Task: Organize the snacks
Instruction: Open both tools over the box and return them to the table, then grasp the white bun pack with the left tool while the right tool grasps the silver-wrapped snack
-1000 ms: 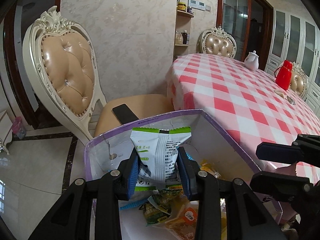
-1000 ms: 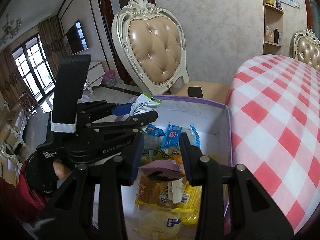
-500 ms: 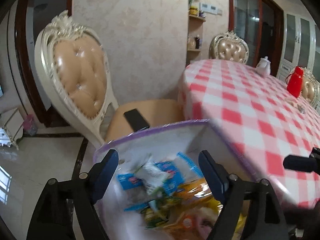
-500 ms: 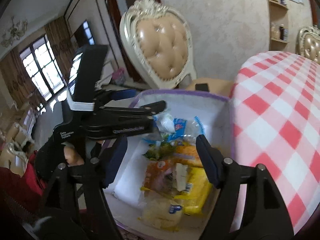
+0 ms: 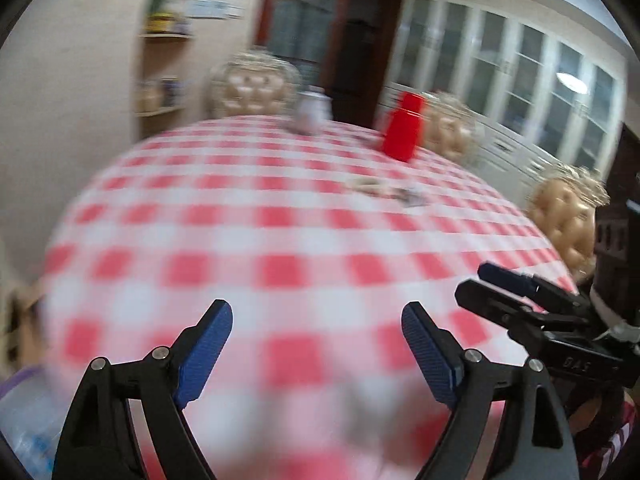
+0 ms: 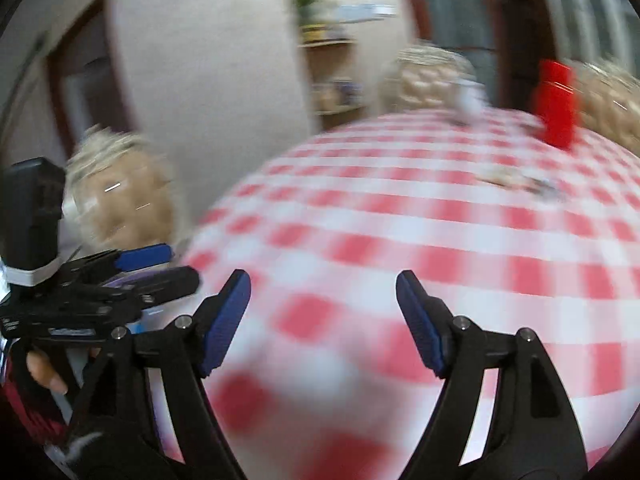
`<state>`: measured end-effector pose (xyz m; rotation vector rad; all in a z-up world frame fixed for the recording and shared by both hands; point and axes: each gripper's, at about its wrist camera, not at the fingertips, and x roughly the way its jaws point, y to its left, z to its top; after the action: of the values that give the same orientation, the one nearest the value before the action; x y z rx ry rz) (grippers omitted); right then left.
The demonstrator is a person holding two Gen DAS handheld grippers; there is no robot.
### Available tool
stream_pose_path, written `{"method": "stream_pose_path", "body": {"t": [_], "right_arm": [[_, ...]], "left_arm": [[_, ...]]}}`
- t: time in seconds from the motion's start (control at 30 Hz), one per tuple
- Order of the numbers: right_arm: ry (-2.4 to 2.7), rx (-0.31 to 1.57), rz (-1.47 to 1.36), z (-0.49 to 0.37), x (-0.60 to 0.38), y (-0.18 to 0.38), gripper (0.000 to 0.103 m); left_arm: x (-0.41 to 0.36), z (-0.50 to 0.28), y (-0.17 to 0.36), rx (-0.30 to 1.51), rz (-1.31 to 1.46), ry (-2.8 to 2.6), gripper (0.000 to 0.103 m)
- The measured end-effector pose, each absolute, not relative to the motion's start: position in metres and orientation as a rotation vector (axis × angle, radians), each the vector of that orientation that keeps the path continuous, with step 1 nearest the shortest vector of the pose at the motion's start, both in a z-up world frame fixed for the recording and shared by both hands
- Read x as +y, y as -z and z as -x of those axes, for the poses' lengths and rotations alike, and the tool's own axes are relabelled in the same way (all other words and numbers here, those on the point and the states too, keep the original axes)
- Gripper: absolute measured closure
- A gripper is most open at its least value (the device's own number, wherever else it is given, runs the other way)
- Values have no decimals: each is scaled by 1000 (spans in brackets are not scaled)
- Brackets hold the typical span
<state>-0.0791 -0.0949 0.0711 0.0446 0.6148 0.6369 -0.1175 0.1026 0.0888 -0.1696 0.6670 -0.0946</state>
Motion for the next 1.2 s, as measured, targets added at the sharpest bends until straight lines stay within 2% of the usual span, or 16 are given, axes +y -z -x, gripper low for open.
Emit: {"method": "stream_pose_path", "body": {"t": [0.27, 0.4, 0.53, 0.83, 1.03, 1.1, 1.13, 1.17, 1.2], "right_arm": [[-380, 704, -183, -21, -215, -52, 25], [-327, 730, -159, -63, -224, -49, 25], [-315, 757, -82, -113, -210, -41, 25], [-313, 802, 5, -229, -153, -19, 25], [-326, 896, 81, -267, -139, -4, 25], [-336, 887, 118, -263, -138, -5, 31], [-339, 896, 142, -259, -137, -4, 40], [-324, 880, 173, -251, -139, -5, 59], [-325, 885, 162, -245, -143, -6, 60]], "left_arm": [[36, -64, -58, 668, 257, 128, 16], [37, -106, -56, 643, 320, 119, 16], [45, -130, -43, 623, 374, 185, 16], [87, -119, -46, 523, 538, 116, 16], [90, -127, -41, 566, 567, 116, 16], [91, -127, -39, 571, 574, 118, 16], [91, -128, -38, 577, 576, 119, 16], [91, -128, -37, 585, 574, 120, 16], [91, -128, -37, 590, 571, 120, 16]]}}
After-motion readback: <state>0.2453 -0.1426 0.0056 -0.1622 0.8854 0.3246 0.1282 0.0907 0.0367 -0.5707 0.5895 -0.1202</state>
